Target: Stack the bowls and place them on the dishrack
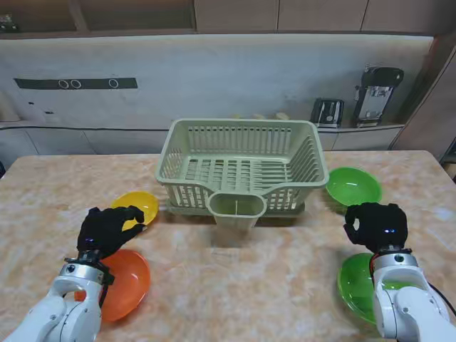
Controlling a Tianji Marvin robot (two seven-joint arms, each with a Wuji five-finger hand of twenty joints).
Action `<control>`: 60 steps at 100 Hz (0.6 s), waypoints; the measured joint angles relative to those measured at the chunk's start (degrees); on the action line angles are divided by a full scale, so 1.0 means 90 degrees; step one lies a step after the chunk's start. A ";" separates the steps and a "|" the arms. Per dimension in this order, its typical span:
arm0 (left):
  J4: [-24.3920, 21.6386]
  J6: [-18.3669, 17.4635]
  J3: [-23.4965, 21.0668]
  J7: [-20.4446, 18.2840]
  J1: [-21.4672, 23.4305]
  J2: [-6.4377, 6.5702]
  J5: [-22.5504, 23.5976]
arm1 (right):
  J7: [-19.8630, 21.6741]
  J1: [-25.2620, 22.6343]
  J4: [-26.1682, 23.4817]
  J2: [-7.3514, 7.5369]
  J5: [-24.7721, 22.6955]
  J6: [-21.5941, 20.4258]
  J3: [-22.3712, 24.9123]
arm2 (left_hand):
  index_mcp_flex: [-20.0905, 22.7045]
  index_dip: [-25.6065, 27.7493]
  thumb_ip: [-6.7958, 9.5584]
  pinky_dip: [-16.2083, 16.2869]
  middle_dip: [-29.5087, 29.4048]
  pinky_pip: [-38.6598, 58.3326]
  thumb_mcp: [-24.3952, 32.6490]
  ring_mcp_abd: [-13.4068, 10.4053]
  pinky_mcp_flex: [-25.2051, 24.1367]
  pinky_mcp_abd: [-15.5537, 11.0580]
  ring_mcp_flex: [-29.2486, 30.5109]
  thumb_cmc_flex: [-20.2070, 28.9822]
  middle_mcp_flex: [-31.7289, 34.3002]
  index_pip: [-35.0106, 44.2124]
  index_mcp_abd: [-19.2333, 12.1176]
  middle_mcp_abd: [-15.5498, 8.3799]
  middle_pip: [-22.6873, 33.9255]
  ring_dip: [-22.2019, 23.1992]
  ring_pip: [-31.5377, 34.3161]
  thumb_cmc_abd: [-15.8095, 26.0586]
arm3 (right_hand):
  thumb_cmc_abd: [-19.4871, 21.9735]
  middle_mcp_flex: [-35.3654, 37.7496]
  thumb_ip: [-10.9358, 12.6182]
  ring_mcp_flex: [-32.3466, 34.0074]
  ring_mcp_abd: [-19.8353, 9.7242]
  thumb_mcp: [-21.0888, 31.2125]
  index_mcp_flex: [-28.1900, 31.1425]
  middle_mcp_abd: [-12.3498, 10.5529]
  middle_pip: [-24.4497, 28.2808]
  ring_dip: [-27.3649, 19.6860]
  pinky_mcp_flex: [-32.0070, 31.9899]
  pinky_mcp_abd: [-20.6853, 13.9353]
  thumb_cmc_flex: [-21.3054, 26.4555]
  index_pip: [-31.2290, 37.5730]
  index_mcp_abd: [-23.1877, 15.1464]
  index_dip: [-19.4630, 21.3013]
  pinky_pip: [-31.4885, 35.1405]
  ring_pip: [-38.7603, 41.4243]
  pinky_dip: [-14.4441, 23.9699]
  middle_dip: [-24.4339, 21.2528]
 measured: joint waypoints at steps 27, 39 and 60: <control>0.0005 -0.0011 0.0000 0.0001 -0.0001 0.0000 0.0000 | 0.0001 0.0000 0.0000 0.0000 0.0000 -0.0001 0.0000 | 0.0000 0.0000 0.0000 0.0000 0.0000 0.0000 0.0000 0.0000 0.0000 0.0000 0.0000 0.0000 0.0000 0.0000 0.0000 0.0000 0.0000 0.0000 0.0000 0.0000 | 0.0000 0.0000 0.0000 0.0000 0.0001 -0.0001 0.0000 -0.0002 0.0000 0.0000 -0.0002 0.0000 0.0000 0.0000 0.0000 0.0000 -0.0001 -0.0003 0.0000 0.0000; 0.0005 -0.0012 0.0001 0.0011 -0.0001 0.0000 0.0000 | 0.0001 0.0001 0.0000 0.0000 0.0000 -0.0001 0.0000 | 0.0000 0.0000 0.0000 0.0000 0.0000 0.0000 0.0000 0.0000 0.0000 0.0000 0.0000 0.0000 0.0000 0.0000 0.0000 0.0000 0.0000 0.0001 0.0000 0.0000 | 0.0000 0.0000 0.0000 0.0000 0.0001 -0.0002 0.0000 -0.0003 0.0000 0.0000 -0.0005 0.0000 0.0000 0.0000 0.0000 0.0000 -0.0002 -0.0004 0.0000 0.0000; 0.0007 -0.0012 0.0000 0.0032 0.0001 0.0000 0.0011 | 0.0224 0.0021 -0.0022 0.0014 -0.0034 -0.0060 -0.0026 | 0.0000 0.0000 0.0000 0.0000 0.0000 0.0000 0.0000 0.0000 0.0000 0.0000 0.0000 0.0000 0.0000 0.0000 0.0000 0.0000 0.0000 0.0001 0.0001 0.0000 | 0.0001 -0.0077 0.0000 -0.0144 0.0004 -0.0011 -0.0034 -0.0003 -0.0123 -0.0007 -0.0135 0.0000 0.0000 -0.0047 0.0000 0.0000 -0.0126 -0.0181 0.0000 -0.0182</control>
